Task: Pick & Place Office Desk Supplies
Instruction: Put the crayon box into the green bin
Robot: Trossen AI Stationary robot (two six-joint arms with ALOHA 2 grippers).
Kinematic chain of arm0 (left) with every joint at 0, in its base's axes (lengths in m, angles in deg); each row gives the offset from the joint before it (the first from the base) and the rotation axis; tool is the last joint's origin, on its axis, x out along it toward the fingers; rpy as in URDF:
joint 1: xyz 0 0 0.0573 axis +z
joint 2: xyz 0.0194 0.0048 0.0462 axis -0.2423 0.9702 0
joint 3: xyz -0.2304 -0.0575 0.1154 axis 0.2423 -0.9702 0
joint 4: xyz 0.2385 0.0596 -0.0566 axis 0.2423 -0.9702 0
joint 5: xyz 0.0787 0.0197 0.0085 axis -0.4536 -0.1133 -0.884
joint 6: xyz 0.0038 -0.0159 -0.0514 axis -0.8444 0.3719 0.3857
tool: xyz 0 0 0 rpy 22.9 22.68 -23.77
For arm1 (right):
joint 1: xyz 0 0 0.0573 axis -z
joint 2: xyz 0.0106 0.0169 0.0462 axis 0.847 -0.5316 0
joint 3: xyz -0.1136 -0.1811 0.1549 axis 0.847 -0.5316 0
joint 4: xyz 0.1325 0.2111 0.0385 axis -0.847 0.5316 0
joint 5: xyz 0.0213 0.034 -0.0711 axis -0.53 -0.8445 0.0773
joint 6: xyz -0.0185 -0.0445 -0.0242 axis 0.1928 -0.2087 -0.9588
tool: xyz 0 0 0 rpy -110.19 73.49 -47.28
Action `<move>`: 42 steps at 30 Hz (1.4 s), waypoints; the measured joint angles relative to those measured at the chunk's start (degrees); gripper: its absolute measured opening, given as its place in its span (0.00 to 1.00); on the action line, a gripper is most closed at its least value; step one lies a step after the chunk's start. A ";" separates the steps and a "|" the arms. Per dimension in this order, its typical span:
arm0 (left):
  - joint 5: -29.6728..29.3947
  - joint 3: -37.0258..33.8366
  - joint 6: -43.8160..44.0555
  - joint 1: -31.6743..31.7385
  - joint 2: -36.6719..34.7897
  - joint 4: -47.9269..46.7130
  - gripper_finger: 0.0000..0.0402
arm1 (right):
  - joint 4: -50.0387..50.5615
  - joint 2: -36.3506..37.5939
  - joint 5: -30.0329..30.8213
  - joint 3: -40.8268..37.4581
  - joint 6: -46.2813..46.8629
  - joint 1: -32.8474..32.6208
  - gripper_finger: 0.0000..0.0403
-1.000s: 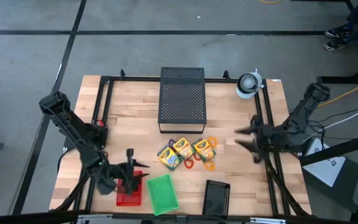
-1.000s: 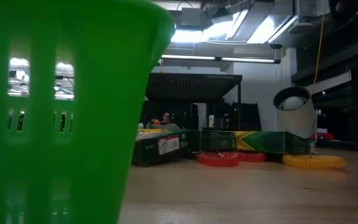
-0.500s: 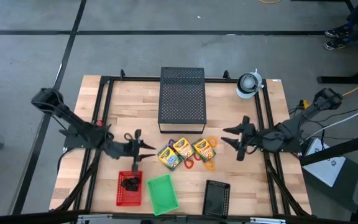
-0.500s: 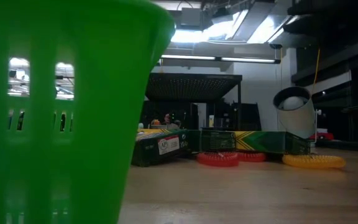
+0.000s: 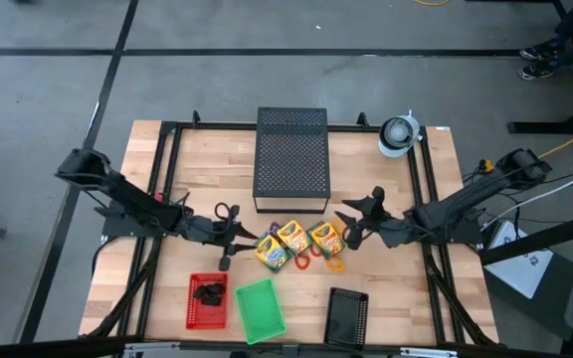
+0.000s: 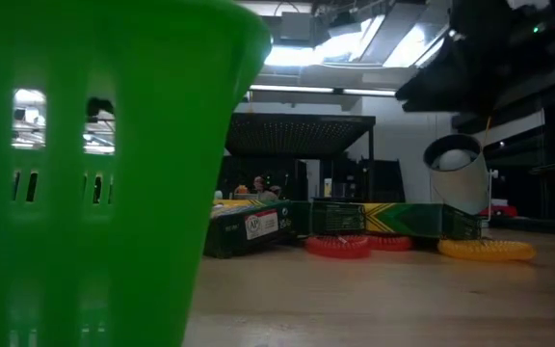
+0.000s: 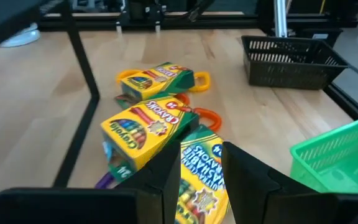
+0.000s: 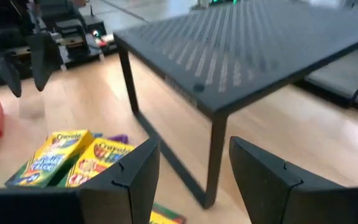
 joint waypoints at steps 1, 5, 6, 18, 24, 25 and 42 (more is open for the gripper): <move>0.37 0.00 0.00 -0.02 1.66 2.15 0.27 | 0.04 -0.53 -0.75 0.00 0.33 0.42 0.49; 0.63 0.00 0.39 -0.04 7.64 9.11 0.27 | 0.02 -1.43 -2.69 0.00 0.26 1.20 0.49; 0.76 0.00 0.41 -0.04 8.74 10.30 0.27 | -0.10 -1.41 -3.43 0.02 0.09 1.26 0.49; 0.98 0.07 4.53 -0.04 9.32 5.35 0.26 | -0.03 -1.41 -4.97 0.02 0.17 1.29 0.49; -0.61 0.04 7.62 0.09 9.36 -1.07 0.23 | -0.03 -1.41 -4.97 0.02 0.19 1.27 0.49; -0.55 0.04 7.45 0.09 9.36 -0.40 0.23 | -0.03 -1.41 -4.98 0.02 0.19 1.27 0.49; 2.10 1.55 4.27 0.31 9.47 -1.65 0.01 | -0.22 -1.39 -4.91 0.02 0.28 1.29 0.49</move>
